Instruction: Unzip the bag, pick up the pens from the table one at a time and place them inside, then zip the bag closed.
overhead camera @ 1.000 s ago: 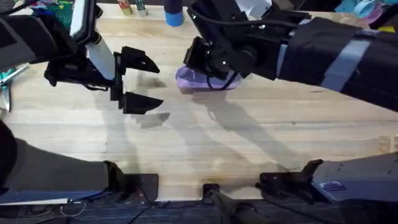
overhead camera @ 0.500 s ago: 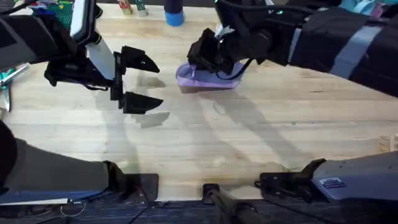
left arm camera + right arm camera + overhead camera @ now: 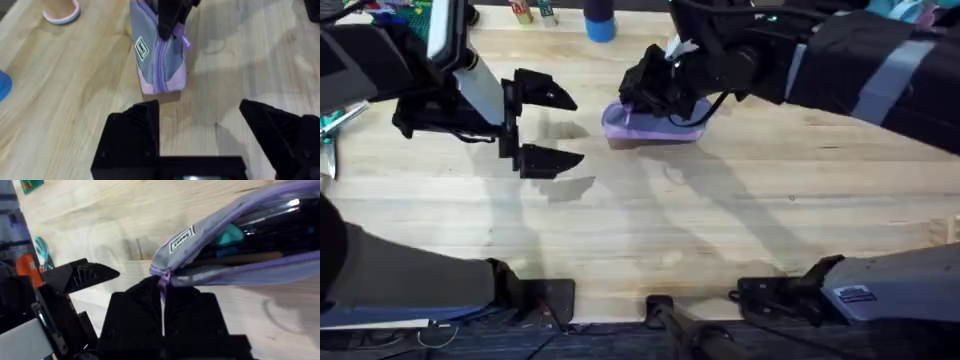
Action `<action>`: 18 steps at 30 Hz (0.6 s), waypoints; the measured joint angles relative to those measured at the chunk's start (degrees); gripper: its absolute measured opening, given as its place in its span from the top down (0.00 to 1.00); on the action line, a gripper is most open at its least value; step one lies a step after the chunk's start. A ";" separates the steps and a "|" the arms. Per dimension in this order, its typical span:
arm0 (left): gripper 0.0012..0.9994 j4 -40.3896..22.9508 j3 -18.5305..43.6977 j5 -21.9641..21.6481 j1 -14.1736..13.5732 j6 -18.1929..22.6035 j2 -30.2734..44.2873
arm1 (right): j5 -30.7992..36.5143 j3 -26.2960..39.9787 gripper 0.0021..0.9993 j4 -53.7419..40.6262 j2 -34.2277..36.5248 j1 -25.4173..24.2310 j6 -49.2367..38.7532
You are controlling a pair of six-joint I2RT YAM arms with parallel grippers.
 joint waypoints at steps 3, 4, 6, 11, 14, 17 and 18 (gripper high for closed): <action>0.01 2.78 0.00 1.30 0.00 -0.04 0.00 | -0.04 0.00 0.97 0.23 -0.01 0.00 0.00; 0.01 3.95 -0.02 1.49 -0.02 -0.23 0.00 | -0.06 0.00 0.97 0.23 0.00 0.00 0.00; 0.01 6.69 -0.01 2.00 -0.02 -1.27 0.00 | -0.14 0.00 0.97 0.23 -0.01 0.00 0.00; 0.01 15.93 -0.02 3.26 -0.75 -8.56 0.00 | -0.22 0.00 0.97 0.30 0.00 0.00 0.00; 0.01 21.47 -0.02 3.47 -2.52 -13.97 0.00 | -0.24 0.00 0.97 0.32 -0.02 0.00 0.00; 0.01 26.20 -0.02 3.81 -5.39 -19.47 0.22 | -0.28 0.00 0.97 0.32 0.00 0.00 0.00; 0.01 27.42 -0.02 3.94 -6.43 -21.20 0.48 | -0.32 0.00 0.97 0.32 -0.01 0.00 0.00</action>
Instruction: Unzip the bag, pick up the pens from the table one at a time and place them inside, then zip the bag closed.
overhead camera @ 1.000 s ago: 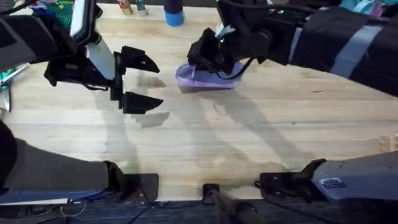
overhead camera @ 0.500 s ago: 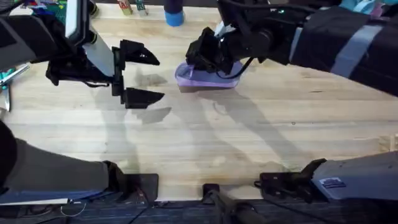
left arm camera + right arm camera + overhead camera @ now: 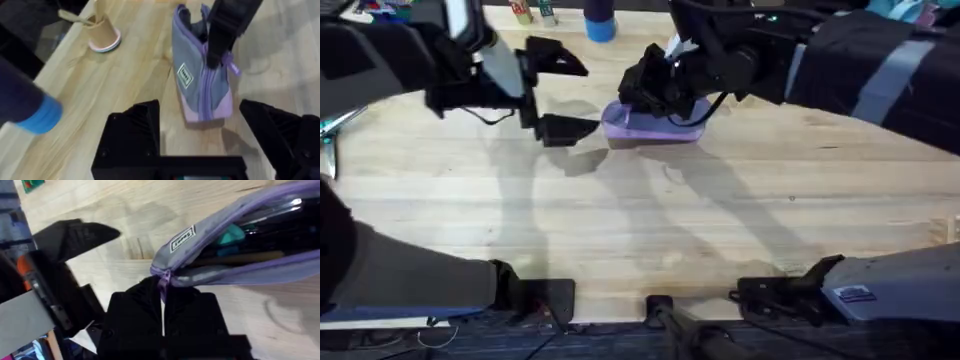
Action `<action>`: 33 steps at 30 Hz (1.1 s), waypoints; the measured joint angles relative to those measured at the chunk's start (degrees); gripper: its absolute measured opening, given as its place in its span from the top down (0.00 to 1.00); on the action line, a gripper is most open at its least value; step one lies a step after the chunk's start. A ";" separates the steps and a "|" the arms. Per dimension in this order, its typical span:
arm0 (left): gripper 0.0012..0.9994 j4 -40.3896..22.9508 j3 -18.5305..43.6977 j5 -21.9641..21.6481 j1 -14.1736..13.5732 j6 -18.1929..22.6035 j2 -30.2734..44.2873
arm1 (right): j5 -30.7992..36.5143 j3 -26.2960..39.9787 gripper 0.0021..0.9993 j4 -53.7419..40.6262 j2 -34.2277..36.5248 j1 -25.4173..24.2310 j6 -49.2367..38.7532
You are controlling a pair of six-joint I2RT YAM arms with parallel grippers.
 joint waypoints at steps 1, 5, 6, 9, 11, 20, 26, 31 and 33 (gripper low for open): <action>0.01 0.92 0.00 0.12 -0.98 -1.50 0.38 | -0.04 0.00 0.97 -0.02 0.01 0.00 0.00; 0.01 3.33 0.00 0.35 -4.55 -6.99 2.69 | -0.09 0.00 0.97 0.00 -0.01 0.00 0.00; 0.01 3.62 0.00 0.37 -5.27 -8.13 3.32 | -0.09 0.00 0.97 -0.01 0.01 0.00 0.00; 0.01 4.51 0.00 0.55 -6.71 -10.36 4.79 | -0.11 0.00 0.97 0.00 0.01 0.00 0.00; 0.01 5.14 0.00 0.84 -7.33 -11.26 5.58 | -0.11 0.00 0.97 0.00 -0.01 0.00 0.00; 0.32 7.19 -0.02 3.40 -7.69 -12.93 9.19 | -0.13 0.00 0.97 0.02 0.01 0.00 0.00; 0.90 9.99 -0.02 4.78 -7.71 -13.30 9.27 | -0.11 -0.01 0.97 0.32 0.00 -0.05 0.00; 0.95 10.66 -0.02 5.26 -7.71 -13.42 9.25 | -0.11 0.00 0.97 0.55 -0.03 -0.15 0.02; 0.96 10.66 -0.02 5.27 -7.71 -13.42 9.27 | -0.11 0.00 0.97 0.57 -0.03 -0.15 0.02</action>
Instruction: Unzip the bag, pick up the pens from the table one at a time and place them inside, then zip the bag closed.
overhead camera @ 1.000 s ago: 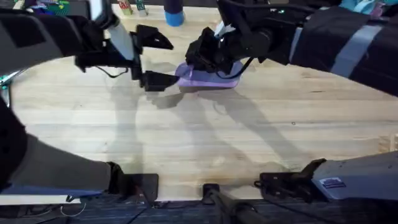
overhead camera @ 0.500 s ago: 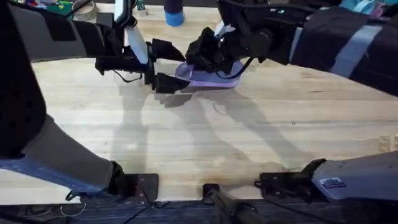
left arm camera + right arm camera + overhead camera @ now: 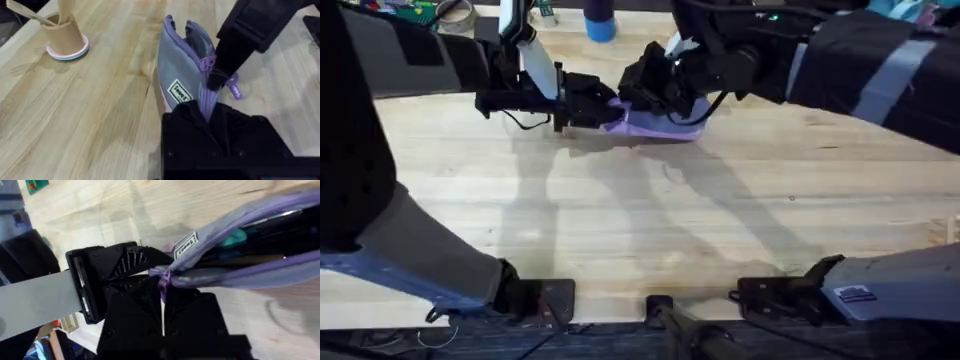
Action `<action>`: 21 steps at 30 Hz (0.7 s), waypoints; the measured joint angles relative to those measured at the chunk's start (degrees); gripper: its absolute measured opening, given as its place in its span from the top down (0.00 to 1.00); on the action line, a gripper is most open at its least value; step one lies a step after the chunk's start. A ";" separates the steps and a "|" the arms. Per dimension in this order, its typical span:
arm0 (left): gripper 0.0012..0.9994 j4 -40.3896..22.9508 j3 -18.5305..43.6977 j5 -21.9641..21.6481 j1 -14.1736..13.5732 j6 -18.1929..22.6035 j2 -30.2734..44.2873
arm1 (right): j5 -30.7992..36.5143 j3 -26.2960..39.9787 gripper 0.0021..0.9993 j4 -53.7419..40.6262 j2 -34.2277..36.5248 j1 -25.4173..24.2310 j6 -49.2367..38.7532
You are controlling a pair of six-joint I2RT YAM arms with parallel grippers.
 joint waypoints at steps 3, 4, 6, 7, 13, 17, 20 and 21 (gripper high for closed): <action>0.96 0.00 0.00 0.00 0.01 0.01 -0.01 | 0.00 0.00 0.97 0.00 0.00 0.00 0.00; 0.96 0.00 0.00 0.00 0.00 0.00 0.00 | 0.00 0.00 0.97 0.00 0.00 0.00 0.00; 0.96 0.00 0.00 0.00 0.01 0.01 -0.02 | 0.00 0.00 0.97 0.02 -0.02 -0.03 0.02; 0.96 0.00 0.00 0.01 0.00 0.00 0.00 | -0.03 0.00 0.97 0.02 -0.01 -0.09 0.00; 0.96 -0.35 0.00 0.28 -0.04 0.00 -0.01 | -1.91 -0.02 0.97 0.07 0.00 -1.68 0.17; 0.96 -2.56 0.00 0.17 -0.12 0.02 0.00 | -3.69 -0.02 0.97 -0.27 0.00 -2.48 0.17; 0.96 -4.30 0.00 -0.07 -0.15 0.00 0.00 | -4.53 -0.11 0.97 -0.49 -0.02 -2.80 0.17; 0.96 -4.59 0.00 -0.10 -0.15 0.00 -0.01 | -4.74 -0.15 0.97 -0.53 -0.07 -2.86 0.17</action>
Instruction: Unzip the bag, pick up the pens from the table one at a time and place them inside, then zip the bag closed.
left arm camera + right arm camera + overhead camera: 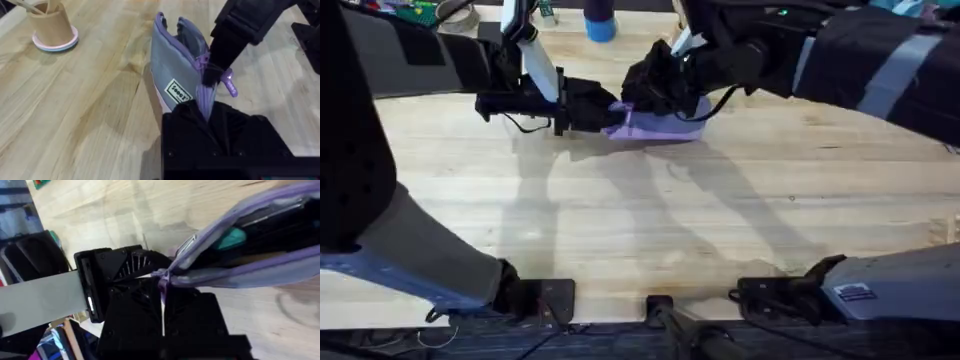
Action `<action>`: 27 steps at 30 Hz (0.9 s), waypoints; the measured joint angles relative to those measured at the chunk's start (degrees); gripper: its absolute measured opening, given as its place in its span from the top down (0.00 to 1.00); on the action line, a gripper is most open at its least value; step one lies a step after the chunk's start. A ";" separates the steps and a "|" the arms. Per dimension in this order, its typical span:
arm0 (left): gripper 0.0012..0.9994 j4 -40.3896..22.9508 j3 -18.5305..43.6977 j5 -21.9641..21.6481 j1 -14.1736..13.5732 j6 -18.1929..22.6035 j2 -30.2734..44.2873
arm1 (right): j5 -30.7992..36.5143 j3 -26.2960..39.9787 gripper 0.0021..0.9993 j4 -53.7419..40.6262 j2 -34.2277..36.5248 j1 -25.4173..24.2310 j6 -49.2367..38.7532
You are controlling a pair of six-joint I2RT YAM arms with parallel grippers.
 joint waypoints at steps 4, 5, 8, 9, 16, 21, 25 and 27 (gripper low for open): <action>0.96 -0.20 0.02 0.20 -0.12 0.00 0.01 | -0.73 -0.04 0.97 -0.17 -0.27 -0.48 0.00; 0.96 -0.20 0.02 0.29 -0.15 0.00 -0.01 | -0.92 -0.07 0.97 -0.21 -0.32 -0.65 0.00; 0.96 -0.24 0.06 0.34 -0.22 0.00 0.00 | -1.61 -0.07 0.97 -0.30 -0.33 -1.22 0.00; 0.96 -0.35 0.09 0.34 -0.26 0.00 -0.01 | -1.98 -0.07 0.97 -0.32 -0.33 -1.47 0.00; 0.96 -2.15 0.26 -0.14 -0.51 0.00 0.01 | -5.00 -0.07 0.97 -0.79 -0.33 -3.90 -0.12; 0.96 -3.20 0.28 -1.65 -0.81 0.02 -0.01 | -1.82 -0.04 0.97 -5.29 -2.08 -4.82 -3.22; 0.96 -3.35 0.24 -3.01 -0.79 0.02 -0.01 | 6.00 -0.04 0.97 -7.80 -3.48 -6.67 -6.98; 0.96 -3.35 0.24 -3.26 -0.74 0.00 -0.01 | 7.51 -0.04 0.97 -7.92 -3.48 -6.92 -7.70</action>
